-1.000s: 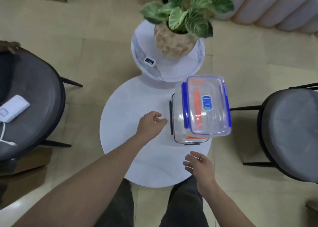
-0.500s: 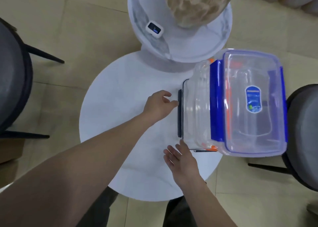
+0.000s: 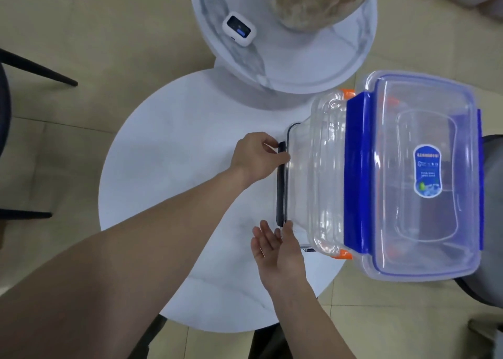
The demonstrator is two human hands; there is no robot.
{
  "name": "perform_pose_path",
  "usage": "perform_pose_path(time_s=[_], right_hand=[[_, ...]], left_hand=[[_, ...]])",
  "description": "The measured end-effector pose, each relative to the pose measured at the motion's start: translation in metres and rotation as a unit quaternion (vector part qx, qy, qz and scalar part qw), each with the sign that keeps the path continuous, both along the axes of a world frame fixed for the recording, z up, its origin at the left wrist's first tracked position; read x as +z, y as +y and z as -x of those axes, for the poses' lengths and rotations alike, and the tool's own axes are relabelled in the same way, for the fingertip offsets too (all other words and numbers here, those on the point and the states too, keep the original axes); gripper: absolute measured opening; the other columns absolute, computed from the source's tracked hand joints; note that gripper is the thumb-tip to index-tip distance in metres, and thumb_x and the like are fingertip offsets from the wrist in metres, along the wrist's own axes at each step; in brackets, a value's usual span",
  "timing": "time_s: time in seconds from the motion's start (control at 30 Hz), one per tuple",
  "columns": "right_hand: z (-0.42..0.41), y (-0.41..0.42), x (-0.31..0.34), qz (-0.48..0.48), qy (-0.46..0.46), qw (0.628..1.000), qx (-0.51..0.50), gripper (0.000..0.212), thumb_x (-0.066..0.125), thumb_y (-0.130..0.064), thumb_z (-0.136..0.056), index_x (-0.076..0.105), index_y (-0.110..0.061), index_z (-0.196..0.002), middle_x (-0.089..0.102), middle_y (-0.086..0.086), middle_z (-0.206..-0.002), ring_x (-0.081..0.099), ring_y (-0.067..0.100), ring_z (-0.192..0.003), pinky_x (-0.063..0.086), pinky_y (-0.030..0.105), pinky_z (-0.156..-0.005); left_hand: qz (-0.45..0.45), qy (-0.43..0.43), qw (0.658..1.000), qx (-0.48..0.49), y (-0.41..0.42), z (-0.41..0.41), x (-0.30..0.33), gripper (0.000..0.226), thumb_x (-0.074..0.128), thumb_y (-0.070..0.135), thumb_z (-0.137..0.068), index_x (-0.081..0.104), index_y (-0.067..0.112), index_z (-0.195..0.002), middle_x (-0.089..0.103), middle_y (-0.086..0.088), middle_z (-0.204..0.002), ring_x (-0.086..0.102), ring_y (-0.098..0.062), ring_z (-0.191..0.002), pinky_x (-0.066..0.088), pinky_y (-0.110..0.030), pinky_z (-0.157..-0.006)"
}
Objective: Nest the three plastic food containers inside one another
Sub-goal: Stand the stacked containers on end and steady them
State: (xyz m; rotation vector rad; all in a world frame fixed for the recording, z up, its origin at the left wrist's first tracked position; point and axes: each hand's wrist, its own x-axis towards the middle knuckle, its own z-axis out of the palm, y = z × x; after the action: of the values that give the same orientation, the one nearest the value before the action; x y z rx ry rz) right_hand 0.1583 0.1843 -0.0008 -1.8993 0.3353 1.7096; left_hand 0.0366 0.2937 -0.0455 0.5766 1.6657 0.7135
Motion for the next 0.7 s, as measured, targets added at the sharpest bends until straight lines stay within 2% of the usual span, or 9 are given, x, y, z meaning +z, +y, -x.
perform_pose_path(time_s=[0.13, 0.27, 0.43, 0.57, 0.7], right_hand=[[-0.003, 0.002, 0.003, 0.014, 0.005, 1.000, 0.018, 0.026, 0.052, -0.036, -0.102, 0.052, -0.010, -0.096, 0.071, 0.014, -0.103, 0.069, 0.028, -0.089, 0.051, 0.036, -0.071], [-0.007, 0.005, 0.004, 0.018, 0.014, 0.999, 0.028, 0.027, 0.052, -0.035, -0.102, 0.052, -0.010, -0.095, 0.071, 0.015, -0.105, 0.069, 0.027, -0.089, 0.051, 0.036, -0.071], [-0.019, 0.010, 0.003, 0.026, 0.013, 0.998, 0.046, 0.029, 0.050, -0.036, -0.103, 0.052, -0.009, -0.090, 0.071, 0.015, -0.104, 0.068, 0.028, -0.089, 0.051, 0.036, -0.072], [-0.036, 0.019, 0.005, 0.028, 0.001, 0.997, 0.077, 0.031, 0.050, -0.035, -0.103, 0.052, -0.009, -0.087, 0.071, 0.016, -0.100, 0.068, 0.029, -0.088, 0.051, 0.037, -0.073], [-0.053, 0.034, 0.007, 0.030, -0.007, 0.994, 0.106, 0.031, 0.051, -0.035, -0.103, 0.052, -0.008, -0.088, 0.072, 0.016, -0.099, 0.068, 0.029, -0.088, 0.051, 0.037, -0.075]], left_hand=[[0.004, -0.011, 1.000, -0.001, 0.004, -0.005, 0.004, 0.027, 0.081, 0.019, -0.078, 0.070, 0.017, -0.103, 0.077, -0.007, -0.094, 0.076, -0.029, -0.088, 0.065, -0.048, -0.088], [0.007, -0.009, 1.000, 0.006, 0.006, -0.010, 0.009, 0.029, 0.081, 0.019, -0.077, 0.069, 0.015, -0.103, 0.076, -0.008, -0.092, 0.078, -0.032, -0.089, 0.066, -0.048, -0.084], [0.023, -0.019, 0.999, 0.038, 0.005, -0.020, 0.009, 0.035, 0.082, 0.014, -0.077, 0.068, 0.010, -0.109, 0.071, -0.002, -0.084, 0.071, -0.026, -0.071, 0.067, -0.050, -0.079], [0.028, -0.022, 0.998, 0.060, 0.007, -0.028, 0.008, 0.025, 0.082, 0.011, -0.077, 0.065, 0.016, -0.094, 0.070, -0.001, -0.082, 0.069, -0.026, -0.069, 0.067, -0.050, -0.079], [0.030, -0.022, 0.997, 0.073, 0.013, -0.037, 0.008, 0.027, 0.083, 0.011, -0.078, 0.059, 0.023, -0.080, 0.067, 0.001, -0.078, 0.068, -0.026, -0.069, 0.067, -0.049, -0.079]])
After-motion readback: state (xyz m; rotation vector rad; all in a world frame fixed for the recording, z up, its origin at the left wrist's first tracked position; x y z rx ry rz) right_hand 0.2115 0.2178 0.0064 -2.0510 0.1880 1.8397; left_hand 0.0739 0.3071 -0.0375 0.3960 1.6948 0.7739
